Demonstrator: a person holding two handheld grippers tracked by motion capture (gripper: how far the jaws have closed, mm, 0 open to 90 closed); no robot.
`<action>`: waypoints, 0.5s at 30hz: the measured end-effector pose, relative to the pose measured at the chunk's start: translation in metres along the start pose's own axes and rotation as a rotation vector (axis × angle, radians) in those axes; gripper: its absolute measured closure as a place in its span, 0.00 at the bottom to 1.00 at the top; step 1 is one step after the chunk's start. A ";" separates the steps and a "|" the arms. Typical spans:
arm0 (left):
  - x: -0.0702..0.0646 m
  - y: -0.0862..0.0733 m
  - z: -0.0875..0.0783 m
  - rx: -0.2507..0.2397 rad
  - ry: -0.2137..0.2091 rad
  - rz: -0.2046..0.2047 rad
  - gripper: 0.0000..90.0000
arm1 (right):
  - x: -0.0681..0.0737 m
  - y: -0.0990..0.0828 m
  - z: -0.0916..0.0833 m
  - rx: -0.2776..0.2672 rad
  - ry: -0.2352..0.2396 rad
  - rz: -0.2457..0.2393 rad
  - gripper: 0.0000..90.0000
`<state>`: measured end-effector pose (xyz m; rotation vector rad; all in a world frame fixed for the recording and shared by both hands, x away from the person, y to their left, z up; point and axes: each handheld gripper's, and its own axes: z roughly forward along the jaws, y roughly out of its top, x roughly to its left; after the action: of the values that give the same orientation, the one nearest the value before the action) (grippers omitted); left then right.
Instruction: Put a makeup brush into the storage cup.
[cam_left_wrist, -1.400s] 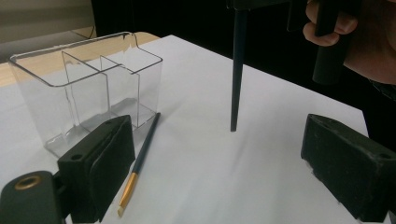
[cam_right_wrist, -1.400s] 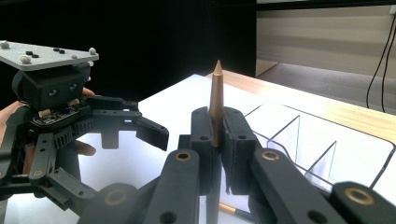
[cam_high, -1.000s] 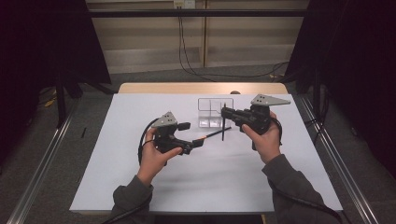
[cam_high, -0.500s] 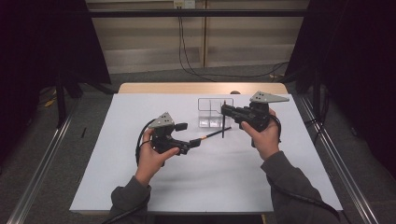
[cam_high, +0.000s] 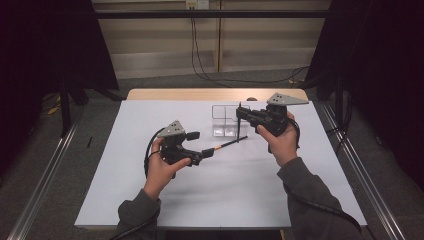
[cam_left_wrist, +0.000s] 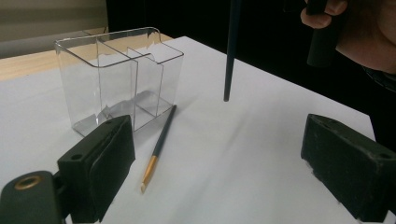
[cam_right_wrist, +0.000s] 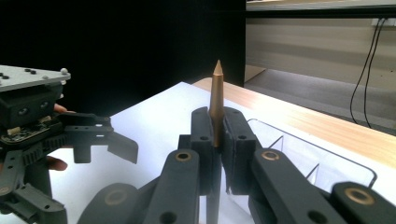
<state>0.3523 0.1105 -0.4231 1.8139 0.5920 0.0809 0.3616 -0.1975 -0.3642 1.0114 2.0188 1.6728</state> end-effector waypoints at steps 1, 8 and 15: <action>0.000 0.000 0.000 -0.002 0.001 0.000 0.11 | -0.001 0.001 0.000 -0.003 -0.003 -0.003 0.94; -0.001 0.000 0.001 0.003 -0.001 0.001 0.11 | -0.005 0.004 0.001 -0.016 -0.011 0.000 0.94; -0.002 -0.001 0.002 0.001 -0.007 0.001 0.11 | -0.011 0.002 0.002 -0.018 -0.023 0.014 0.94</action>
<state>0.3514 0.1080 -0.4240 1.8146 0.5866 0.0753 0.3712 -0.2033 -0.3652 1.0367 1.9829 1.6764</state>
